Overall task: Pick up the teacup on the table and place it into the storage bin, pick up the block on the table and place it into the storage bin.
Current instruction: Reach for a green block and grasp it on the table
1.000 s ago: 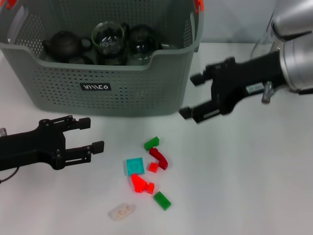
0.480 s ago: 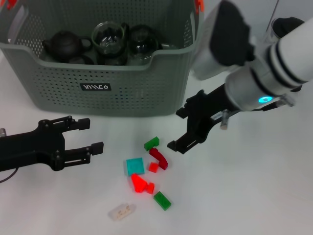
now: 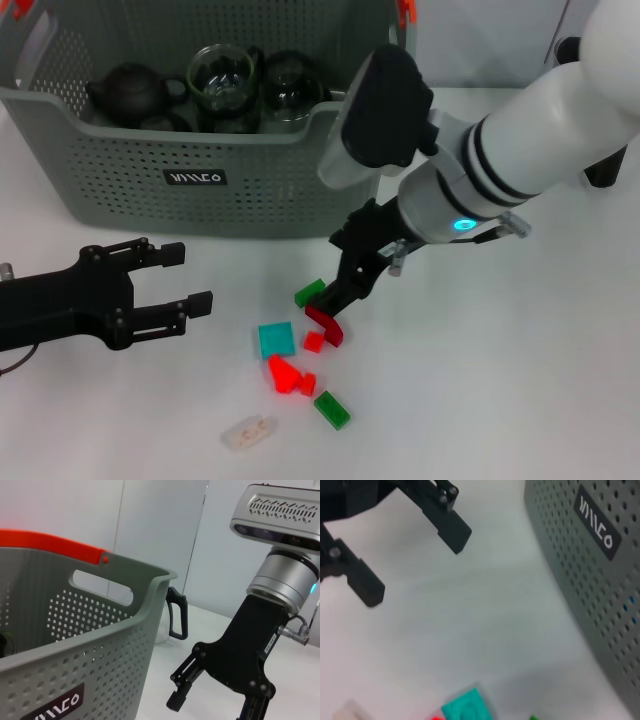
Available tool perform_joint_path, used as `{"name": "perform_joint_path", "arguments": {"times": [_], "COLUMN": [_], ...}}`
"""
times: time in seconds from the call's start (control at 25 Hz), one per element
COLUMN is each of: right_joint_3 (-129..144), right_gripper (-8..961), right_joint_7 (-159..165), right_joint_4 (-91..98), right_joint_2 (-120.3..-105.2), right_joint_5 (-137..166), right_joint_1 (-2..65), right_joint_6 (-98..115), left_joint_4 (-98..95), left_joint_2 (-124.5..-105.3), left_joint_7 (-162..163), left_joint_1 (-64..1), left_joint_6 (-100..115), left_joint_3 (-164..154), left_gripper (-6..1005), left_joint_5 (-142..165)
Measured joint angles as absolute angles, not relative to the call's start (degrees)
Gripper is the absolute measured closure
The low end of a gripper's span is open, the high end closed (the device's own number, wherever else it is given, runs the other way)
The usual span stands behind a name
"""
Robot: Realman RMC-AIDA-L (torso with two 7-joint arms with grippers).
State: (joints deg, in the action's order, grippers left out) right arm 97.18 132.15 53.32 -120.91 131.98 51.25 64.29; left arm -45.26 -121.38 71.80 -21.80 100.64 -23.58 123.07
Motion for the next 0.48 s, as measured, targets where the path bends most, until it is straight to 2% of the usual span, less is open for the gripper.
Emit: {"name": "perform_joint_path", "arguments": {"times": [0.48], "right_joint_3": [102.00], "right_gripper": [72], "right_joint_7": [142.60], "right_joint_4": [50.55], "right_joint_2": [-120.94], "right_joint_5": [128.22], "right_joint_1": [51.90], "right_joint_6": [57.62], "left_joint_4": [-45.26], "left_joint_2": [-121.46], "left_joint_7": [71.78], "left_joint_1": [-21.79], "left_joint_6": [100.67], "left_joint_3": [-23.62], "left_gripper": [236], "left_joint_5": [123.02]}}
